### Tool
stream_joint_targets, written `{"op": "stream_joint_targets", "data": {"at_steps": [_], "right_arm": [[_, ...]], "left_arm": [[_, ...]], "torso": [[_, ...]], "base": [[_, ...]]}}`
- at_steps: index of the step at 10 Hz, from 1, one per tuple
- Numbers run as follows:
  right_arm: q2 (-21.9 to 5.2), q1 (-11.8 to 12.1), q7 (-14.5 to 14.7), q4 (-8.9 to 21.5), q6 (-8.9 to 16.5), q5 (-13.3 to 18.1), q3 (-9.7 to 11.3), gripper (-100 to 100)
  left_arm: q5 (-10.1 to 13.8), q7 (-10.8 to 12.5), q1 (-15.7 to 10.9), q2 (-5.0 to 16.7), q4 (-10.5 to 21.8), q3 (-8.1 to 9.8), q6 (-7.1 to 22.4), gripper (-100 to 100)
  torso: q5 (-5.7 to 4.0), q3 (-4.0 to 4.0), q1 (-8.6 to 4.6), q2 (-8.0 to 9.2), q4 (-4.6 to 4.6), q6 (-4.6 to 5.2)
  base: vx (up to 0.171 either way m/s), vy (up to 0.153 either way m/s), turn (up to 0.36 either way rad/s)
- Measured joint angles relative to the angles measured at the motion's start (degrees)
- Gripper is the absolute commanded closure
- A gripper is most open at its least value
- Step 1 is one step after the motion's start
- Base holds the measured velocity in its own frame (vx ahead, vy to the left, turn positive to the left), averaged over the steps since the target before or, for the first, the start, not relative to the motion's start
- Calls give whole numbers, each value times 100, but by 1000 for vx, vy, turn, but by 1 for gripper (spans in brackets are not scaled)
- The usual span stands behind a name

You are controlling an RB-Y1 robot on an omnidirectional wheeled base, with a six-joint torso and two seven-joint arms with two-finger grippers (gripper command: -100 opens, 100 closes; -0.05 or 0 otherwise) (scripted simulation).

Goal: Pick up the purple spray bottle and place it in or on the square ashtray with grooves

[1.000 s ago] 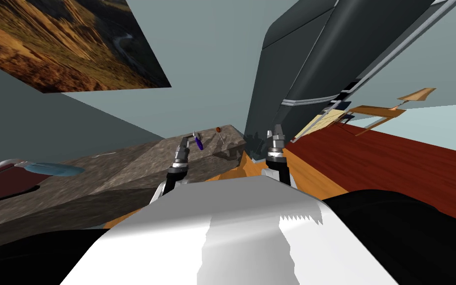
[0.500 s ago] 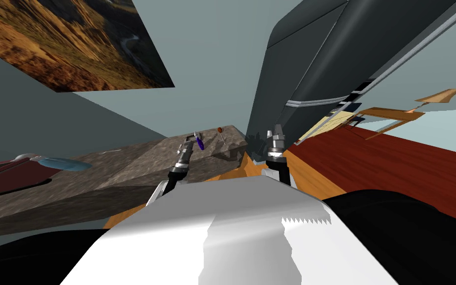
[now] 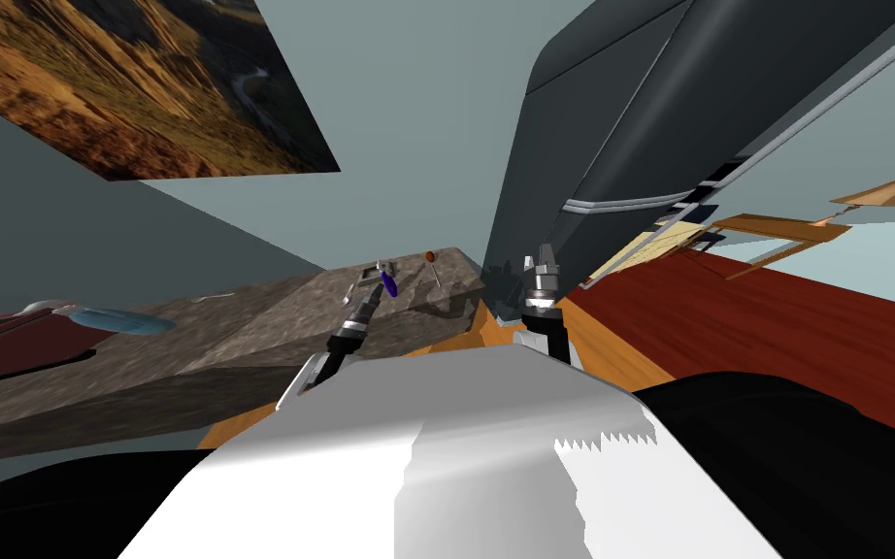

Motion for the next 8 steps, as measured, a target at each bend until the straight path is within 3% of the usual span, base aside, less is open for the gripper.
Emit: {"op": "stream_joint_targets", "data": {"at_steps": [5, 8], "right_arm": [[0, 0, 0, 0, 0, 0, 0, 0], [0, 0, 0, 0, 0, 0, 0, 0]], "left_arm": [[-318, -338, 47, 332, 444, 343, 535, -100], [-423, -520, 124, 513, 766, 682, 757, -100]], "torso": [[-3, 0, -13, 1, 0, 0], [-4, -3, -14, -3, -1, 1]], "base": [[67, -102, -30], [83, -113, -62]]}}
